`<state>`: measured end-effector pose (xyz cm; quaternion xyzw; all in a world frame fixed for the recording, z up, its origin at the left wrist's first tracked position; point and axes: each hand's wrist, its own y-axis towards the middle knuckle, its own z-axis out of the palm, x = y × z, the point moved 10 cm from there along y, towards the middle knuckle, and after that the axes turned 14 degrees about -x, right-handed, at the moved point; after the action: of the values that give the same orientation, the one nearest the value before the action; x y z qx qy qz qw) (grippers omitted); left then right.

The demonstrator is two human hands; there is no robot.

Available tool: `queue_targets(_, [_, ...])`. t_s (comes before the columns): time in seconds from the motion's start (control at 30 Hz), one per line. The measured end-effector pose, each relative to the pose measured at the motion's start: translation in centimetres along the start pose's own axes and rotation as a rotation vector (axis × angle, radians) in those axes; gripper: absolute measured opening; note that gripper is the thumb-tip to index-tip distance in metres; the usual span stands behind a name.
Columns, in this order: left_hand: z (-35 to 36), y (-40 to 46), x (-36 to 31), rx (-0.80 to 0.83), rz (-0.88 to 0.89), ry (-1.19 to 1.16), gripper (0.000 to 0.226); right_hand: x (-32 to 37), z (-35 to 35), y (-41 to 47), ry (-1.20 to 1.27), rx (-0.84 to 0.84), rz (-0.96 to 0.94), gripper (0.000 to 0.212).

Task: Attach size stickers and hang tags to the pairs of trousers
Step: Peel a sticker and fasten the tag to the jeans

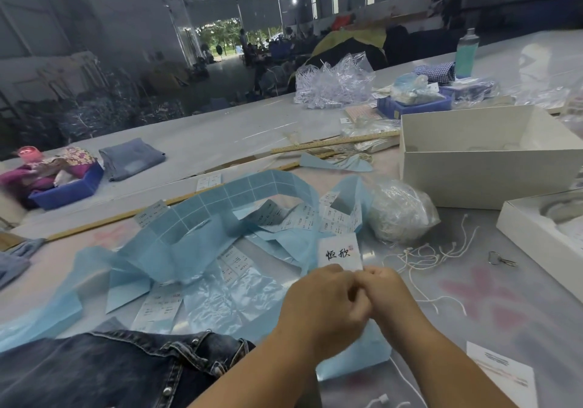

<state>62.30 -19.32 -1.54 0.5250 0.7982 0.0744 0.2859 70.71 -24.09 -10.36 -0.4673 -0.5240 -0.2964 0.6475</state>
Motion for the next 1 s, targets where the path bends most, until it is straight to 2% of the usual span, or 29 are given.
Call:
queue_targets(0.07, [-2.0, 0.7, 0.9, -0.056, -0.140, -0.176, 0.028, 1.5, -0.1, -1.0, -0.024, 0.025, -0.107, 0.017])
queue_targets(0.13, [-5.1, 1.8, 2.3, -0.192, -0.266, -0.256, 0.019, 3.5, 0.0, -2.5, -0.026, 0.083, -0.213, 0.022])
queue_targets(0.17, [-6.4, 2.1, 3.2, -0.221, -0.351, -0.261, 0.027, 4.5, 0.2, -3.4, -0.017, 0.125, -0.257, 0.022])
queue_targets(0.23, [-7.7, 2.0, 4.9, -0.179, -0.568, -0.432, 0.043, 6.5, 1.1, -5.7, 0.043, 0.242, -0.313, 0.019])
queue_targets(0.3, [-8.3, 1.5, 4.4, -0.080, -0.677, -0.750, 0.026, 8.2, 2.4, -8.5, 0.117, 0.357, -0.335, 0.012])
queue_targets(0.33, [-9.3, 1.1, 4.1, -0.084, -0.675, -0.853, 0.013, 8.9, 3.1, -9.9, 0.150, 0.409, -0.339, 0.015])
queue_targets(0.37, [-10.7, 0.7, 3.9, -0.127, -0.655, -0.913, 0.010, 9.5, 3.6, -11.1, 0.166, 0.449, -0.340, 0.020])
queue_targets(0.43, [-14.0, -0.4, 4.4, -0.261, -0.627, -0.938, 0.015, 10.5, 4.3, -13.0, 0.208, 0.489, -0.340, 0.027])
queue_targets(0.53, [-18.4, -3.3, 5.6, -0.422, -0.604, -0.783, 0.018, 12.2, 4.2, -15.1, 0.285, 0.460, -0.350, 0.010])
queue_targets(0.63, [-21.4, -6.9, 6.5, -0.486, -0.557, -0.612, 0.035, 13.1, 4.9, -17.9, 0.378, 0.503, -0.338, 0.017])
queue_targets(0.7, [-23.2, -9.0, 6.2, -0.521, -0.477, -0.491, 0.034, 13.3, 5.9, -20.2, 0.449, 0.560, -0.303, 0.020])
queue_targets(0.73, [-23.7, -10.0, 5.9, -0.517, -0.450, -0.441, 0.033, 13.4, 6.4, -21.4, 0.458, 0.587, -0.301, 0.024])
queue_targets(0.8, [-24.0, -11.9, 5.3, -0.481, -0.438, -0.423, 0.035, 13.6, 7.3, -23.9, 0.447, 0.641, -0.341, 0.017])
queue_targets(1.0, [-24.3, -15.6, 2.1, -0.300, -0.323, -0.662, 0.025, 12.6, 9.0, -28.2, 0.363, 0.676, -0.422, 0.009])
